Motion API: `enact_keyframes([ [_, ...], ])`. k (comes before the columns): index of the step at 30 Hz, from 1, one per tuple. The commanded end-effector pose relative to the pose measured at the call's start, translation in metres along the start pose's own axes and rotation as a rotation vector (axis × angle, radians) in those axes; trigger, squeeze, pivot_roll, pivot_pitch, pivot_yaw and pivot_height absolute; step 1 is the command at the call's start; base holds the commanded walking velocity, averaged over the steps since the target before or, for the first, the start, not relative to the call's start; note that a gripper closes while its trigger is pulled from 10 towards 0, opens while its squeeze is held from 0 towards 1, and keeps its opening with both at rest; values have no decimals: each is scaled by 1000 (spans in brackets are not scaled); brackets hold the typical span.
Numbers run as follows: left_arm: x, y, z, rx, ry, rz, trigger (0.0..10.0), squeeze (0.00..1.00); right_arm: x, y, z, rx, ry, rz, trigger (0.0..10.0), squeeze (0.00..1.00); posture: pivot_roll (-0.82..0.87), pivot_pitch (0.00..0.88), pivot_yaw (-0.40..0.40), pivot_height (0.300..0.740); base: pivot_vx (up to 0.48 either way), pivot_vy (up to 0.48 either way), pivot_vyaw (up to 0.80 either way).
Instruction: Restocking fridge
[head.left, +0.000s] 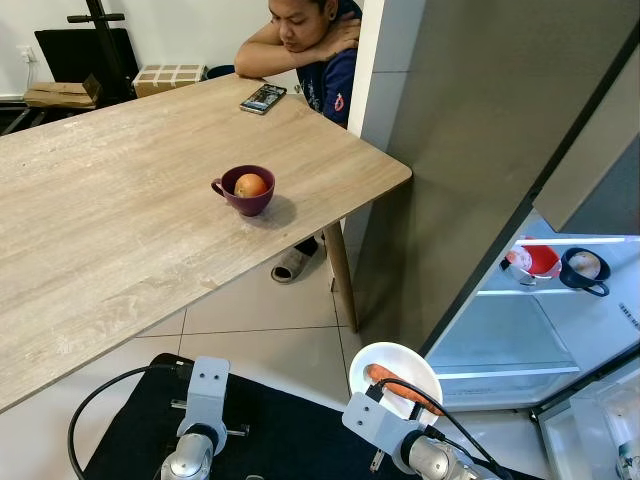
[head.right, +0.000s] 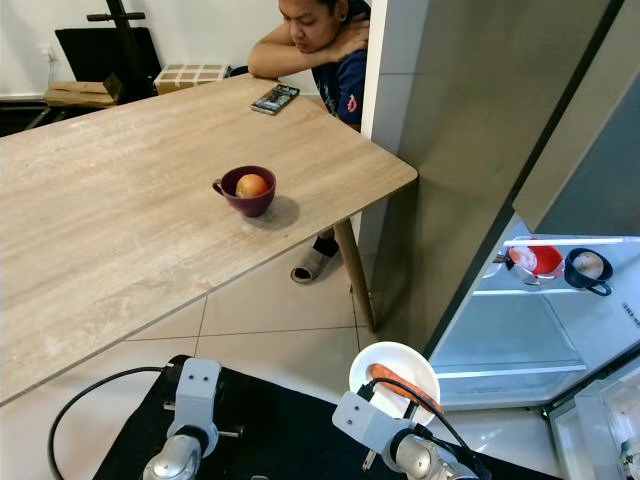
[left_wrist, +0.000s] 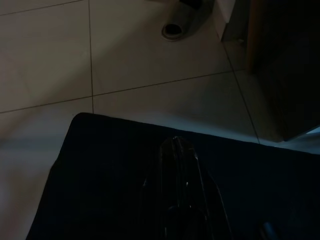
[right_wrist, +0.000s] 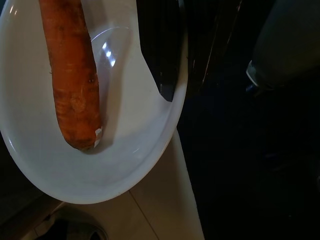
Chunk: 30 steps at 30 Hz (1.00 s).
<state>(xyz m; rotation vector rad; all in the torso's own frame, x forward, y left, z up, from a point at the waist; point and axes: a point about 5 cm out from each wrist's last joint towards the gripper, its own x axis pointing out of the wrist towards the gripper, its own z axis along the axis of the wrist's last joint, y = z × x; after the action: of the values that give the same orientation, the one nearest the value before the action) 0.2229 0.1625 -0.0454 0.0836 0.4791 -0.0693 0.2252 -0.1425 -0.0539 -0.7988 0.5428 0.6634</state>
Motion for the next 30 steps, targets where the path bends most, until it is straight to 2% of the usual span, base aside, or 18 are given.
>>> enact_keyframes([
  [1, -2, -2, -6, -20, 29, 1, 10000, 0, -2, 1, -4, 13, 9, -2, 10000, 0, -106, 116, -37, 740, 0, -337, 0],
  [30, -1, -2, -5, -38, 35, -11, 10000, 0, -1, -1, -2, 13, -2, -5, 10000, 0, -107, 119, -40, 740, 0, -350, 0],
])
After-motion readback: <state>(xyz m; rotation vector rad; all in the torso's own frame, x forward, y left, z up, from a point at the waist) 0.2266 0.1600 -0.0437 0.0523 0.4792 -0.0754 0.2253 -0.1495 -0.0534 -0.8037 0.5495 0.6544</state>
